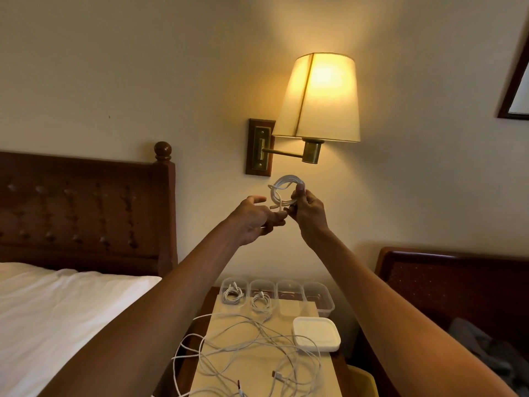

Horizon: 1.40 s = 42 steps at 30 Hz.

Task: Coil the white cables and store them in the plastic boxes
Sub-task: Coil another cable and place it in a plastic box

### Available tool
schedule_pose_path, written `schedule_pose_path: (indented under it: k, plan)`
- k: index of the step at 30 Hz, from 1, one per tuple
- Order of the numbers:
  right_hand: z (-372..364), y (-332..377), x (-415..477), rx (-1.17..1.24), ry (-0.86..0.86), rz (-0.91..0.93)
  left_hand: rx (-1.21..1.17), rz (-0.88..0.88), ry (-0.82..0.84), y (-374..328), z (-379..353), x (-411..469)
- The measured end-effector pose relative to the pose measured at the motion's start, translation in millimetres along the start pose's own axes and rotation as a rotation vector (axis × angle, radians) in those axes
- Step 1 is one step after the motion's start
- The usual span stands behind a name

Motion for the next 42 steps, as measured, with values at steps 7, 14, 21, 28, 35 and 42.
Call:
schedule_pose_path:
  k: [7, 14, 21, 28, 35, 42]
  plan:
    - [-4.2, 7.1, 2.8, 0.118, -0.046, -0.079, 0.144, 0.018, 0.128, 13.4, 4.9, -5.6]
    - [-11.5, 0.6, -0.5, 0.193, -0.041, -0.161, 0.399, -0.069, 0.037, 15.6, 20.5, -1.3]
    - [-11.5, 0.2, -2.8, 0.180, 0.001, -0.186, 0.617, -0.147, -0.001, 13.2, 31.5, 3.7]
    - [-18.9, 8.1, -9.3, 0.232, 0.099, -0.238, 0.395, -0.147, -0.189, 23.7, 27.3, 12.9]
    - [-20.8, 10.9, -16.9, 0.172, 0.177, -0.192, -0.062, -0.162, -0.214, 25.7, 19.8, 13.1]
    - [-22.2, 7.6, -18.3, 0.030, 0.206, -0.158, -0.144, -0.188, -0.045, 15.7, 23.1, 6.3]
Point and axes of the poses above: each hand's wrist, its own x-axis towards the middle knuckle, its own z-axis out of the back of the hand, y = z × x, the point moved 3 cm from there along x, towards the middle knuckle, and after that the axes turned 3 degrees about y, right-handed, at the moved point
